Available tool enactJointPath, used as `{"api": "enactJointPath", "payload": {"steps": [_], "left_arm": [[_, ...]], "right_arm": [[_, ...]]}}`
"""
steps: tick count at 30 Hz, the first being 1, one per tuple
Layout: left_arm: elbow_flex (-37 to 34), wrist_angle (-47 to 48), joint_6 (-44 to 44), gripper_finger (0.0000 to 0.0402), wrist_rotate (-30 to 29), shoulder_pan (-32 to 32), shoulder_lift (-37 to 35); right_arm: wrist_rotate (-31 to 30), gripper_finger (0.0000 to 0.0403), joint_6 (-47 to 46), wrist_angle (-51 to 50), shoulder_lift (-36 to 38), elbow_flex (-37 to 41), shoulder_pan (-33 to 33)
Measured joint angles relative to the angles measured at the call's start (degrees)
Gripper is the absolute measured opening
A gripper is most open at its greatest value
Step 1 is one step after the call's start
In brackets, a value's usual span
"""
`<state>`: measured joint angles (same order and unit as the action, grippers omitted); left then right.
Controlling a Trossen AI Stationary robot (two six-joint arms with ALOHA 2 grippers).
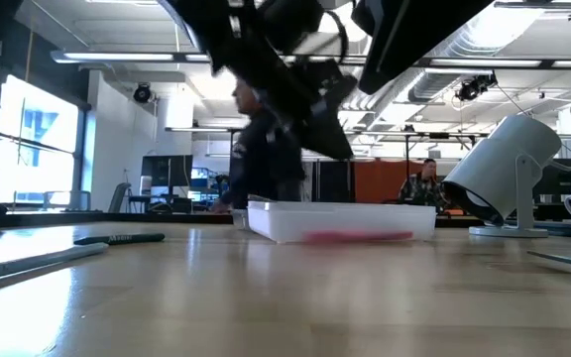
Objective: Pick & place school supplies into a supply box
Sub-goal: Put the orange pencil into the gray supply box
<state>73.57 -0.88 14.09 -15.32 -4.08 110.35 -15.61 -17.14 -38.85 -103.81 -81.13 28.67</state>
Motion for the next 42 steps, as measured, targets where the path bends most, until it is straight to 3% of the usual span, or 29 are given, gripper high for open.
{"api": "enactJointPath", "payload": {"steps": [4, 11, 15, 21, 26, 34, 42], "left_arm": [[0.0, 12.2, -0.8, 0.0096, 1.4, 0.0, -8.9], [0.0, 42.5, 1.6, 0.0076, 9.1, 0.0, -25.4], [0.0, 59.0, 9.8, 0.0068, 11.9, 0.3, -30.9], [-0.3, 79.5, 25.5, 0.0062, 7.3, 6.6, -31.7], [-4.4, 79.9, 37.3, 0.0071, 6.2, 15.5, -31.1], [-14.7, 73.8, 55.0, 0.0094, 15.5, 28.7, -31.3], [-25.8, 67.0, 79.7, 0.0112, 16.2, 36.8, -31.3]], "right_arm": [[-0.6, 0.0126, 0.0, 0.1, 0.0, 0.0, 0.0], [-4.0, 0.0126, 0.0, 0.2, 0.0, 0.0, 0.0], [-6.2, 0.0126, 0.0, 0.2, 0.0, 0.0, -0.2], [-6.4, 0.0126, 0.0, 1.4, 0.0, 0.0, -0.2], [-6.4, 0.0126, 0.1, 1.9, 0.0, 0.0, -0.2], [-5.5, 0.0126, 0.6, 1.9, 0.0, 0.0, -0.2], [-5.5, 0.0126, 3.1, 1.9, 0.0, 0.0, -0.2]]}}
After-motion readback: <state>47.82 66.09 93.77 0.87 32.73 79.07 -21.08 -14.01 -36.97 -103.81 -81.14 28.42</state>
